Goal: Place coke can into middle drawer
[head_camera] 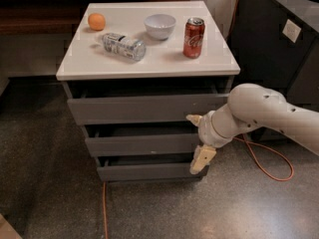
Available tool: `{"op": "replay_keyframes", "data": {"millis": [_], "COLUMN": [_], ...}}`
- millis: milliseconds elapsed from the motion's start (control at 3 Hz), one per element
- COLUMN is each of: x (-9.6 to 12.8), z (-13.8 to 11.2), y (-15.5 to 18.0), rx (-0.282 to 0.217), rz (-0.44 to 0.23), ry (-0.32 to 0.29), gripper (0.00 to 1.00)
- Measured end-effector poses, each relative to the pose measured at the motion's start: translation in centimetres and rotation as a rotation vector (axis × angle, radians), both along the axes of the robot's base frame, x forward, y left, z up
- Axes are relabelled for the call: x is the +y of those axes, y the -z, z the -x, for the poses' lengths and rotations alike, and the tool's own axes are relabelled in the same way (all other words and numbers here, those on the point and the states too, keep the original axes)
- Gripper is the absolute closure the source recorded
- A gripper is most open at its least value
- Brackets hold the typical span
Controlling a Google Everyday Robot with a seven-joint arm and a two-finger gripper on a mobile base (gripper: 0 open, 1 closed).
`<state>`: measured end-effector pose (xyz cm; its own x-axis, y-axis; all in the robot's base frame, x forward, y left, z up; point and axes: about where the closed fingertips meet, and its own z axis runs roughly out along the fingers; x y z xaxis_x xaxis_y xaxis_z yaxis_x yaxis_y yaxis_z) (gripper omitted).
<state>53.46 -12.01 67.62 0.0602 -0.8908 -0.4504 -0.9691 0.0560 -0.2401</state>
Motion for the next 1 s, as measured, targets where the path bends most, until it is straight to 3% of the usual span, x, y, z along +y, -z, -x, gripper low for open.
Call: {"op": "replay_keyframes", "data": {"millis": [1000], "x": [0.6], "z": [-7.1], "y": [12.1], "rx": [-0.048], "rz": [0.02], "ry": [-0.064], "gripper": [0.0]}}
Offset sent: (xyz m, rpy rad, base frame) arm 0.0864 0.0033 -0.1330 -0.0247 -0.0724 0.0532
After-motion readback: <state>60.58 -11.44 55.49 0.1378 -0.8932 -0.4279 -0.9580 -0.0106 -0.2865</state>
